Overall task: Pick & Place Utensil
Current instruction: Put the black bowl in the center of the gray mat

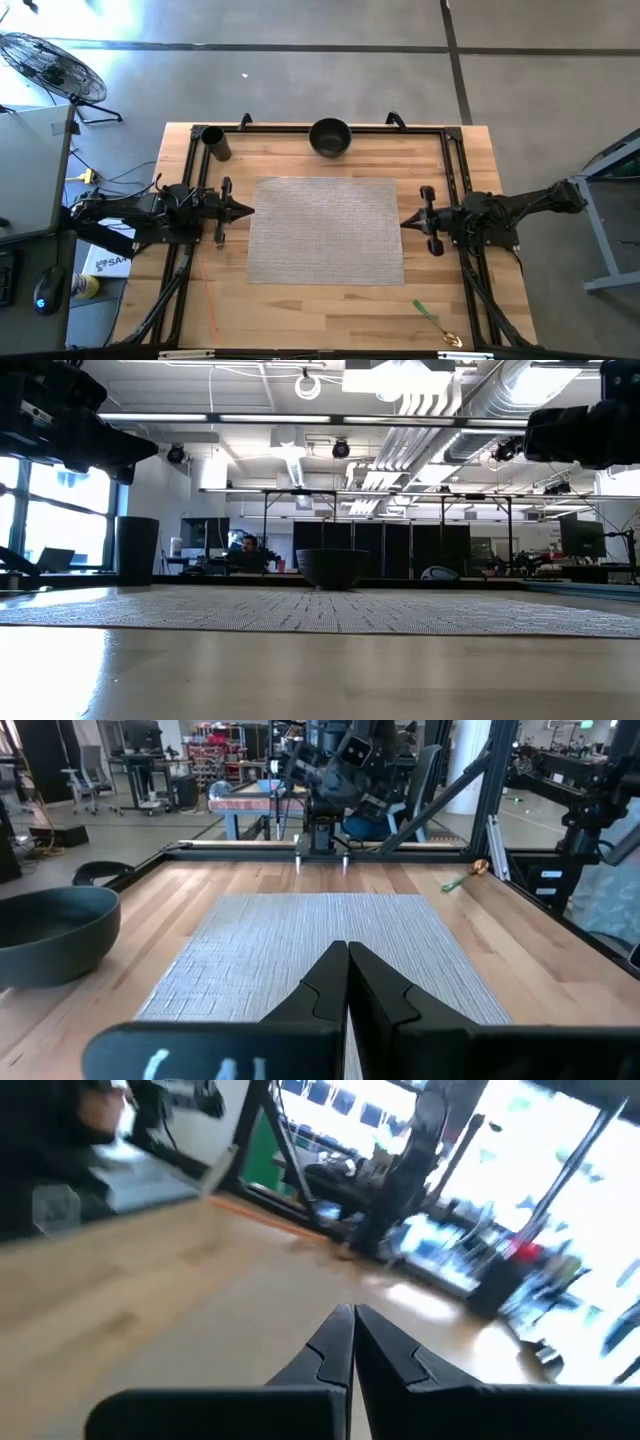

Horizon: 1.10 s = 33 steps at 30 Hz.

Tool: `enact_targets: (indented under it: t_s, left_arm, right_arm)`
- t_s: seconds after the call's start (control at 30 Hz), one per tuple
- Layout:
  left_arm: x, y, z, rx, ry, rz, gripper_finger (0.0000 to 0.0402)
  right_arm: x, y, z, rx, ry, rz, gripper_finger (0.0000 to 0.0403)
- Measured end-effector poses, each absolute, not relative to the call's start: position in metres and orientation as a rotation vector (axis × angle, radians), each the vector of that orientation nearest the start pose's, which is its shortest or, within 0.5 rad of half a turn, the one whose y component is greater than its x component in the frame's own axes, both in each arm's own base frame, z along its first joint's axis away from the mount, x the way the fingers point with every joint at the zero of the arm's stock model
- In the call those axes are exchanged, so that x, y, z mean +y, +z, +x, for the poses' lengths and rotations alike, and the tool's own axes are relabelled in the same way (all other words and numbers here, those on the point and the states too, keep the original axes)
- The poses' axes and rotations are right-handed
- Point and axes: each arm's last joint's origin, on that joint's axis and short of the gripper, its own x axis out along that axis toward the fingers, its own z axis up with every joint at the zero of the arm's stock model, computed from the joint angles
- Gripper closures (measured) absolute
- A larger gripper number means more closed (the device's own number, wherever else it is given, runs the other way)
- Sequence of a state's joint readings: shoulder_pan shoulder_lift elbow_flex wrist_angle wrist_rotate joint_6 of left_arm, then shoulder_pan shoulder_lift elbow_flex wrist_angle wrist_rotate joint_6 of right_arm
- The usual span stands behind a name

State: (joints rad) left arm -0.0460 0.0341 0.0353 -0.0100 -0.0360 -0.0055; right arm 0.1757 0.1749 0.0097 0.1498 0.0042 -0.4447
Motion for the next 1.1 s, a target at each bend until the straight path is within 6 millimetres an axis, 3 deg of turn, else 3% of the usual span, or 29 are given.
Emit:
enact_targets:
  t_s: [0.1,0.23,0.37,0.57,0.87,1.1]
  left_arm:
    - [-0.003,0.172,0.098,0.010,-0.010,-0.018,0.0401]
    - [-0.003,0.172,0.098,0.010,-0.009,-0.034,0.0401]
    - [-0.003,0.172,0.098,0.009,-0.009,-0.034,0.0401]
    - [-0.003,0.172,0.098,0.009,-0.009,-0.034,0.0401]
    - [-0.003,0.172,0.098,0.009,-0.002,-0.032,0.0401]
    - [-0.003,0.172,0.098,0.008,-0.001,-0.033,0.0401]
  right_arm:
    - [0.018,0.167,0.107,-0.019,0.154,-0.479,0.0400]
    - [0.018,0.171,0.107,-0.061,0.146,-0.405,0.0399]
    - [0.020,0.172,0.106,-0.064,0.207,-0.216,0.0399]
    - [0.021,0.179,0.106,-0.132,0.235,-0.201,0.0400]
    - [0.008,0.190,0.106,-0.217,-0.195,-0.016,0.0401]
    - [0.007,0.194,0.116,-0.255,-0.210,0.041,0.0401]
